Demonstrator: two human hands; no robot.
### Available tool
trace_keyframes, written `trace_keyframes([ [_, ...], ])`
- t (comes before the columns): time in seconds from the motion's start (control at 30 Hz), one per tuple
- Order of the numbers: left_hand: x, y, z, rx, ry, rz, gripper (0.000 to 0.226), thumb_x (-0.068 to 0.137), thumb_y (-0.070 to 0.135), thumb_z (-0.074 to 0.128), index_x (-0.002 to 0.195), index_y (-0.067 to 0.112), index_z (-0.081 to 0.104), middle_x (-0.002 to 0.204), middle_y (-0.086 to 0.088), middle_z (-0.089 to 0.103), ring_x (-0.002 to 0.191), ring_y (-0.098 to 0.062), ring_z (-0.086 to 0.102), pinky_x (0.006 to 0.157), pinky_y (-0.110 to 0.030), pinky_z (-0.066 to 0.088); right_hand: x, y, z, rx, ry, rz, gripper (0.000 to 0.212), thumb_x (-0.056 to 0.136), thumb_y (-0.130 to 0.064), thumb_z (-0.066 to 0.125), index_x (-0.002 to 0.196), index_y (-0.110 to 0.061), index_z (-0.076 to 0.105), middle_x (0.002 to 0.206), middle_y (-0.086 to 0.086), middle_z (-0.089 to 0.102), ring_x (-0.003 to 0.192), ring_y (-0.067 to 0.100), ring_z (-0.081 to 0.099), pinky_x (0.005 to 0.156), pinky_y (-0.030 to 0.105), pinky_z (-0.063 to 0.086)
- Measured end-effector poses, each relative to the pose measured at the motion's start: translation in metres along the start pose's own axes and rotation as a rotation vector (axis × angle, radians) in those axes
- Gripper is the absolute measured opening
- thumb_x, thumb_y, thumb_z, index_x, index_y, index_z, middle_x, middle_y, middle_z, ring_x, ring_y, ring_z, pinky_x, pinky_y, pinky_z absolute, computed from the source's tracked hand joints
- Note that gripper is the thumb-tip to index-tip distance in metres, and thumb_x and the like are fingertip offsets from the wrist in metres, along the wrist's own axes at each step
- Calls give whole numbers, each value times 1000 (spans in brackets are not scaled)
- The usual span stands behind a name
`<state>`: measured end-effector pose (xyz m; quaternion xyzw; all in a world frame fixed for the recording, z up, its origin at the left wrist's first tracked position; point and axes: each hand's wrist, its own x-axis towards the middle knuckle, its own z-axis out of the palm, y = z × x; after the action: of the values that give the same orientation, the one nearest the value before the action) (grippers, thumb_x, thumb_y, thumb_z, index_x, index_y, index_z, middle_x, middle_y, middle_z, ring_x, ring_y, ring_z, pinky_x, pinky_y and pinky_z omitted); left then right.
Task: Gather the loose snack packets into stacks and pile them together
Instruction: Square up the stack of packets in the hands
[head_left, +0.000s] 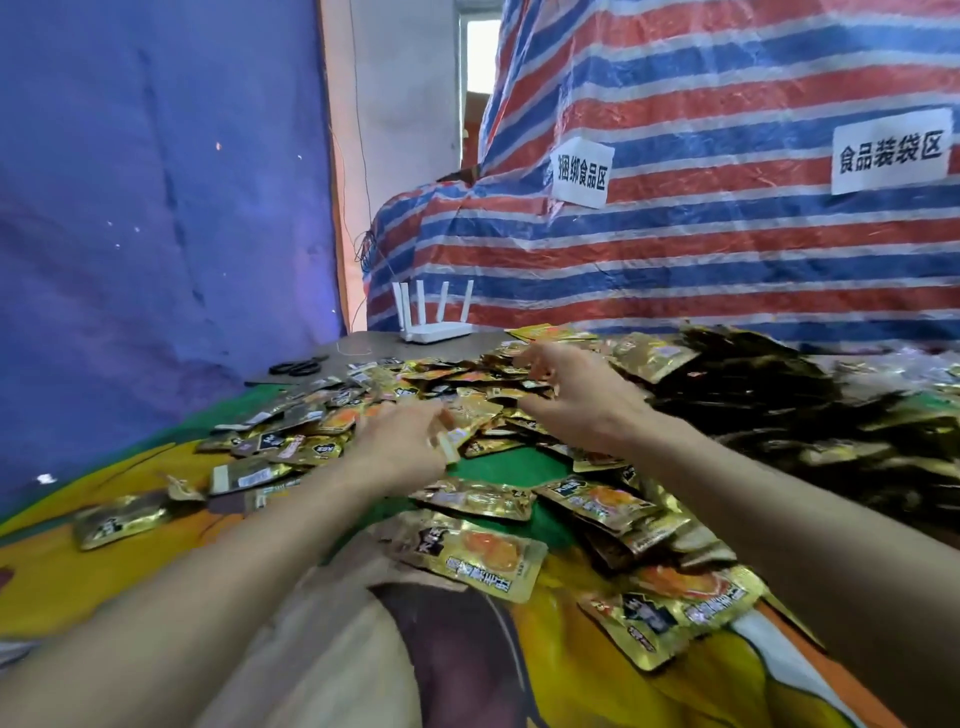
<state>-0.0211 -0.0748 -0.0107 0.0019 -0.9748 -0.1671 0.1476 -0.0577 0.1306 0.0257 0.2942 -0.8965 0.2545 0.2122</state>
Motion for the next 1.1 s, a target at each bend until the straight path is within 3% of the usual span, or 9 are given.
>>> trace_keyframes([
  [0.17, 32, -57, -8, 376, -308, -57, 95, 77, 18, 71, 156, 33, 21, 163, -7, 19, 150, -30, 19, 120, -55, 24, 26, -2, 62, -151, -503, -11, 77, 85, -23, 66, 151, -43, 32, 162, 1, 28, 146, 28, 26, 118, 60, 24],
  [0.3, 47, -71, -8, 228, -496, -103, 116, 74, 21, 80, 160, 33, 3, 163, -7, 19, 143, -31, 34, 108, -47, 45, 53, 9, 103, -224, -510, 39, 86, 85, -2, 53, 157, -38, 23, 169, -4, 9, 155, 26, 6, 118, 65, 12],
  [0.43, 53, -64, -11, 225, -624, -102, 104, 78, 24, 75, 158, 35, 10, 156, -5, 34, 126, -28, 50, 98, -45, 52, 79, 22, 127, -299, -501, 105, 93, 85, 1, 49, 158, -43, 14, 169, -3, -13, 156, 29, -13, 118, 68, 0],
  [0.5, 53, -59, -7, 313, -619, -59, 87, 81, 25, 68, 154, 28, 22, 141, -6, 47, 118, -27, 53, 96, -43, 51, 91, 31, 130, -260, -526, 181, 87, 91, -8, 51, 156, -50, 11, 170, -2, -11, 156, 32, -8, 119, 71, 7],
  [0.57, 50, -57, -1, 383, -569, -40, 77, 85, 25, 59, 153, 25, 23, 143, -10, 47, 119, -29, 52, 98, -46, 50, 98, 35, 132, -270, -554, 217, 80, 95, -21, 55, 155, -52, 14, 170, 3, 7, 154, 37, 12, 118, 66, 22],
  [0.7, 40, -57, 10, 455, -411, -3, 63, 90, 24, 52, 148, 18, 28, 133, -15, 53, 98, -28, 50, 82, -41, 50, 94, 29, 134, -450, -401, 180, 76, 92, -22, 63, 156, -39, 26, 152, 12, 38, 138, 37, 38, 106, 57, 44],
  [0.83, 29, -59, 18, 393, -177, -5, 43, 90, 15, 53, 131, 14, 40, 116, -12, 58, 101, -33, 55, 74, -39, 39, 80, 27, 129, -442, -339, 203, 41, 94, -25, 64, 134, -25, 57, 128, 11, 51, 118, 32, 53, 90, 46, 48],
  [0.97, 22, -65, 18, 233, -63, -52, 28, 91, 8, 55, 115, 22, 50, 117, -8, 61, 106, -31, 57, 71, -37, 40, 65, 21, 122, -412, -246, 187, 28, 92, -19, 67, 119, -21, 68, 124, 9, 47, 123, 32, 42, 94, 53, 46],
  [1.1, 20, -72, 7, -36, 15, -89, 32, 91, 20, 69, 122, 28, 63, 122, 0, 61, 110, -27, 58, 88, -40, 52, 59, 15, 109, -284, -212, 197, 10, 89, -12, 64, 96, -15, 70, 92, 2, 65, 93, 25, 65, 72, 38, 52],
])
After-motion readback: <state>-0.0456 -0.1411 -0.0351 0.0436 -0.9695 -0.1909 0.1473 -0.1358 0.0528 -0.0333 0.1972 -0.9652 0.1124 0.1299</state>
